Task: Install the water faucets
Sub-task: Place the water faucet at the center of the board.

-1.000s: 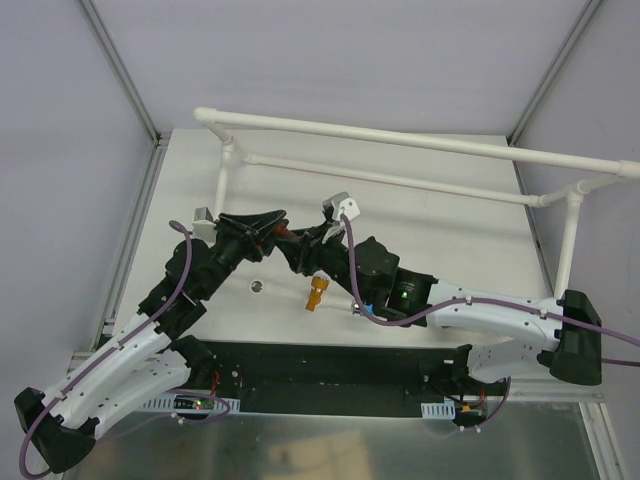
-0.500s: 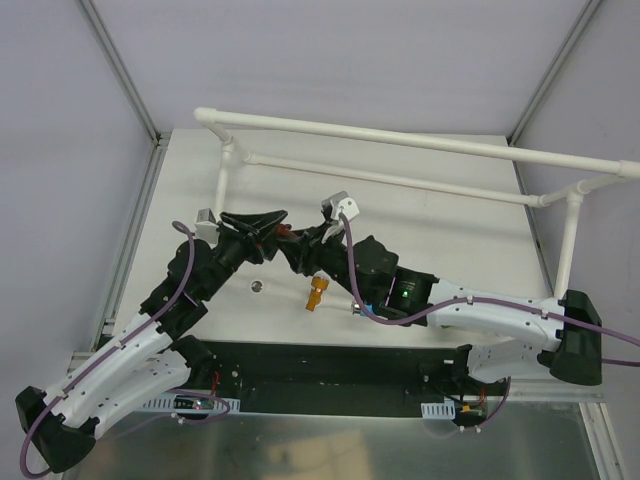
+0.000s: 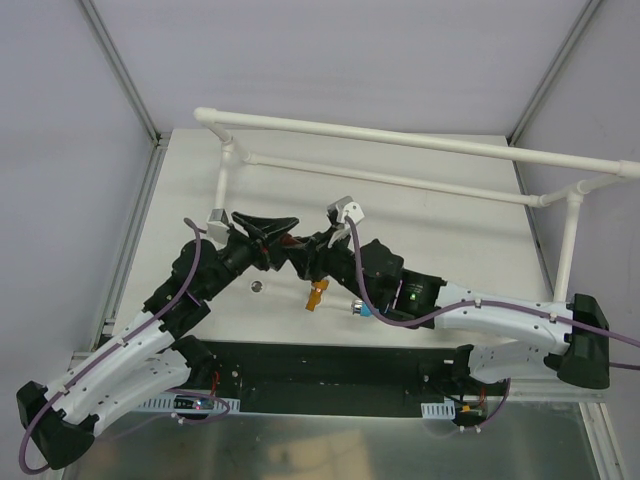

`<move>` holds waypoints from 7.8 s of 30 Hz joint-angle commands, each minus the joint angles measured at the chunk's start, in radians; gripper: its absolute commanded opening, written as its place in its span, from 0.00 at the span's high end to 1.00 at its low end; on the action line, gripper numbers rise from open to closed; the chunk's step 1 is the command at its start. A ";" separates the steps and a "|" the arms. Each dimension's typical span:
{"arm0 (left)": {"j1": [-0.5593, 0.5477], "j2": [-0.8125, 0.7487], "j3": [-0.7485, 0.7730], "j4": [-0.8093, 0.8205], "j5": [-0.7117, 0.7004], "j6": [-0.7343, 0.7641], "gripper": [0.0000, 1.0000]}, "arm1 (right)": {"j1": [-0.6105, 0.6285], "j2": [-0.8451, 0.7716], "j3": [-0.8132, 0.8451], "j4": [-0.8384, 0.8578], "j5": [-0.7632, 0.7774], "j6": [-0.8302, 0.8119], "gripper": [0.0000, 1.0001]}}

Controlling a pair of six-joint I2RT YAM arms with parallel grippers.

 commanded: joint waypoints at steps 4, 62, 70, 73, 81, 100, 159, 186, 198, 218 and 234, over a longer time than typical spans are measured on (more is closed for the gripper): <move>-0.004 -0.005 0.029 0.073 0.035 0.015 0.47 | -0.007 -0.043 -0.025 -0.069 -0.029 0.064 1.00; -0.004 0.023 0.045 0.042 0.051 0.055 0.47 | -0.041 -0.120 0.119 -0.031 0.014 -0.065 1.00; -0.002 0.018 0.039 0.045 0.045 0.049 0.47 | -0.044 -0.112 0.091 -0.031 -0.003 -0.040 1.00; -0.002 0.020 0.045 0.050 0.042 0.046 0.47 | -0.044 -0.103 0.058 -0.029 -0.009 -0.016 1.00; -0.002 0.018 0.060 0.048 0.025 0.060 0.47 | -0.042 -0.120 -0.036 -0.101 -0.066 0.059 1.00; 0.160 0.009 0.123 -0.152 0.129 0.296 0.39 | -0.035 -0.207 -0.087 -0.245 -0.072 0.058 1.00; 0.932 0.679 0.396 -0.371 0.364 1.674 0.08 | 0.140 0.954 1.105 -1.281 -0.015 -1.194 1.00; 0.670 0.885 0.433 -0.298 0.614 1.580 0.11 | 0.119 0.825 0.926 -1.229 -0.007 -1.169 1.00; 0.776 0.848 0.431 -0.297 0.652 1.519 0.09 | 0.128 0.932 1.105 -1.304 -0.021 -1.208 1.00; 0.845 0.782 0.408 -0.357 0.626 1.421 0.07 | 0.133 1.061 1.226 -1.287 -0.040 -1.232 1.00; 0.846 0.813 0.419 -0.364 0.666 1.405 0.09 | 0.134 1.086 1.226 -1.270 -0.052 -1.235 1.00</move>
